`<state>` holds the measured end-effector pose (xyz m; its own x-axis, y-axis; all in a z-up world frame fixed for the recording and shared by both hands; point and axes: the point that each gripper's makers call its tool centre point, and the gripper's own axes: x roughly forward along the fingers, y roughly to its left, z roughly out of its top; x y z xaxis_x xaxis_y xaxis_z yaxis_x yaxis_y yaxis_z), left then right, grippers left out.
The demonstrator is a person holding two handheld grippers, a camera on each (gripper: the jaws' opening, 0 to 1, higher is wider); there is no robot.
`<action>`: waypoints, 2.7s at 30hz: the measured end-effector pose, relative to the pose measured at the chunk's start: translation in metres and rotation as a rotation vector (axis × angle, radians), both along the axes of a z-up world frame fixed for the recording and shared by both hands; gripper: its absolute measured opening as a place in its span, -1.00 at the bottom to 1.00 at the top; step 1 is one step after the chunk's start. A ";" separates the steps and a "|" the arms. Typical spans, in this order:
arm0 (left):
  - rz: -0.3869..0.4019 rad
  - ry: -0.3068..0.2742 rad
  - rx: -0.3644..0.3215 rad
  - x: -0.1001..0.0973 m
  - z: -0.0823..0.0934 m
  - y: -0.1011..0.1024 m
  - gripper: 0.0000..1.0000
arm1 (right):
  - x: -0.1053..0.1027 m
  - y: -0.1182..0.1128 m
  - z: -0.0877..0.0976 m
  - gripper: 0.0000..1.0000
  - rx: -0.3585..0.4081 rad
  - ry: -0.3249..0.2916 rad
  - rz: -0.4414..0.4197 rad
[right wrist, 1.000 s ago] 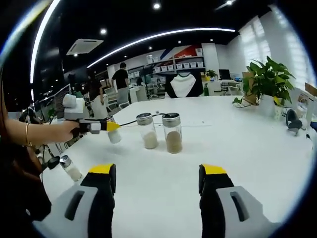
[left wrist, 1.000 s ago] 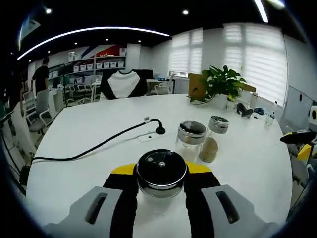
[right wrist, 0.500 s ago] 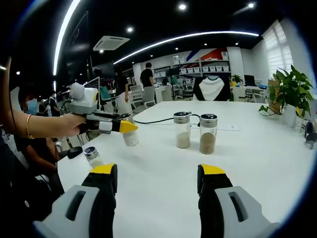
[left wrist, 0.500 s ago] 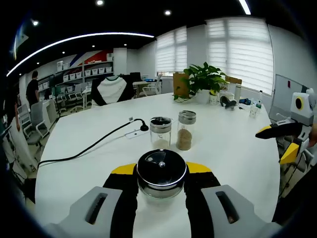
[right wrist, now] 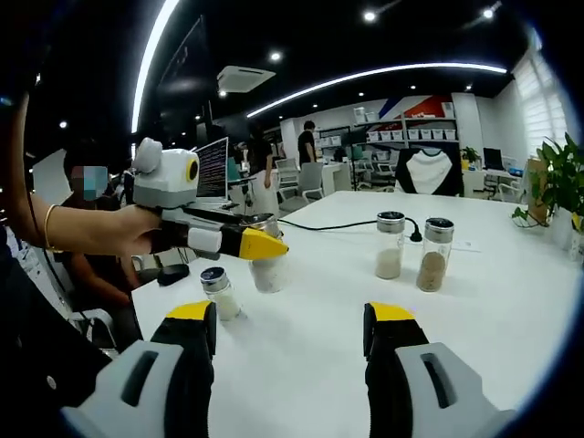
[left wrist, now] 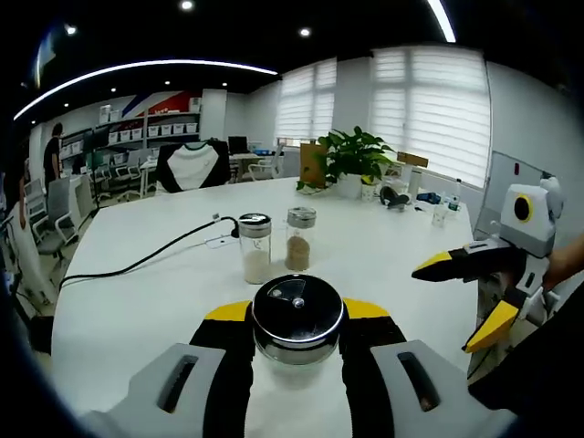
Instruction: Rotate the seasoning bottle until the label or dispensing opening points toward the visible target arrow and the bottle remains upright within the marked orientation range
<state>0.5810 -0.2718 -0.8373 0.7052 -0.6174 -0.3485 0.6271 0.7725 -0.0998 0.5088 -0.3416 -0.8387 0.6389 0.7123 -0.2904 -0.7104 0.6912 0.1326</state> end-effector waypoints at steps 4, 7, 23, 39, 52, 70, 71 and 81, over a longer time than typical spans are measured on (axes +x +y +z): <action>-0.016 -0.007 0.017 -0.013 0.001 -0.002 -0.26 | 0.000 0.008 -0.001 0.26 -0.008 -0.003 0.020; -0.021 0.003 -0.001 -0.021 0.002 -0.004 -0.26 | -0.003 0.016 0.000 0.24 0.001 -0.005 0.040; -0.112 0.003 -0.040 -0.053 0.021 -0.012 -0.26 | -0.010 0.072 -0.007 0.01 -0.027 -0.060 0.199; -0.389 -0.054 -0.043 -0.096 0.044 -0.017 -0.26 | -0.027 0.098 0.011 -0.22 -0.025 -0.114 0.474; -0.388 -0.073 -0.039 -0.092 0.047 -0.012 -0.25 | -0.028 0.103 0.015 -0.39 -0.068 -0.092 0.386; 0.018 -0.037 -0.229 -0.047 0.062 -0.008 -0.21 | 0.012 0.093 0.025 -0.39 -0.119 -0.147 0.043; 0.050 -0.038 -0.240 -0.045 0.063 -0.006 -0.21 | 0.012 0.093 0.026 -0.39 -0.107 -0.145 0.032; 0.144 -0.068 -0.195 -0.041 0.065 -0.002 -0.21 | 0.014 0.095 0.030 -0.38 -0.108 -0.159 0.024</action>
